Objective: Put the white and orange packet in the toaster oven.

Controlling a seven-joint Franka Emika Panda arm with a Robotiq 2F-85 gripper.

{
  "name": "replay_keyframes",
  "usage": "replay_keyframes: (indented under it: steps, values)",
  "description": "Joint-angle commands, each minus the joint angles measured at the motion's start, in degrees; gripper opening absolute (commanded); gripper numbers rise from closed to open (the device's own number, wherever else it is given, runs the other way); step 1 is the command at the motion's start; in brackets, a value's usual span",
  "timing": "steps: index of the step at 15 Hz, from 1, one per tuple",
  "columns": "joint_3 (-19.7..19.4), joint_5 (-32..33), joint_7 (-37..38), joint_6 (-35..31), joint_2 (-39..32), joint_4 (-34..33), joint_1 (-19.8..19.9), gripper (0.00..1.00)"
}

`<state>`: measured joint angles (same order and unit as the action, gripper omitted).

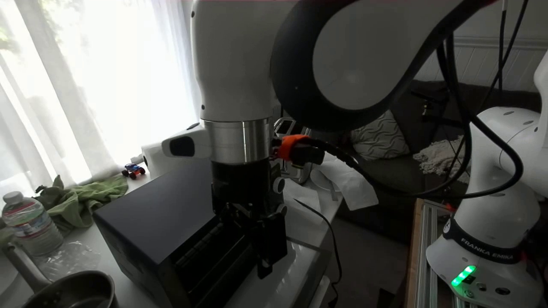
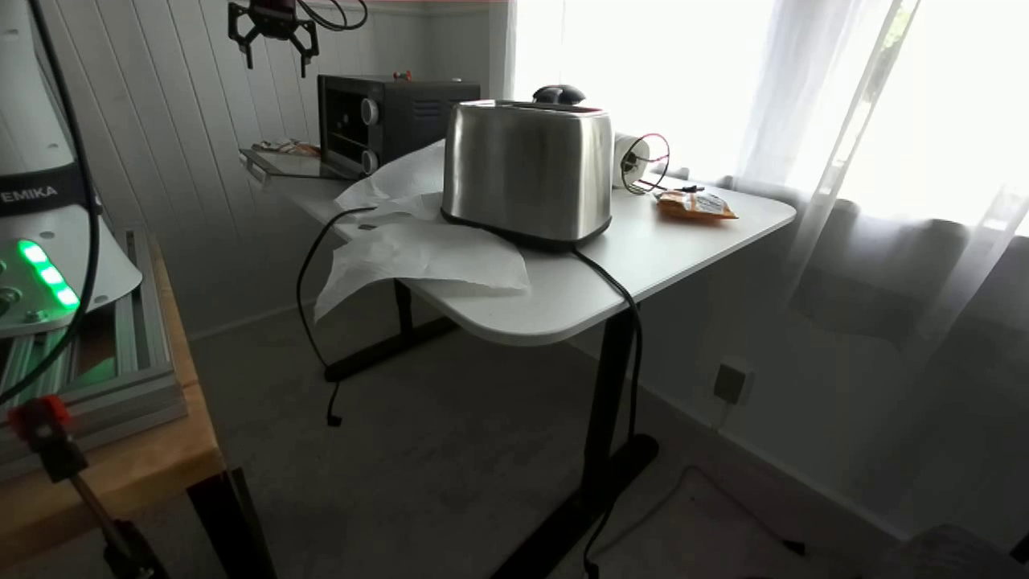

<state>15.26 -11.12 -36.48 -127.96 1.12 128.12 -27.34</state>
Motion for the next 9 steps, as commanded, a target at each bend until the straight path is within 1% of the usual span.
replay_keyframes:
  steps: [1,2,3,4,9]
  values:
    - [2.2,0.0,-0.2,0.4,-0.4,-0.6,2.2,1.00]
    - [2.2,0.0,-0.3,0.5,-0.5,-0.8,2.3,1.00]
    - [2.4,1.4,-0.3,0.1,-1.6,-1.6,2.0,1.00]
    - [3.0,1.5,-1.8,-0.1,-2.8,-2.4,1.8,1.00]
    - [6.8,0.5,-6.6,-3.7,-5.2,-2.1,1.3,1.00]
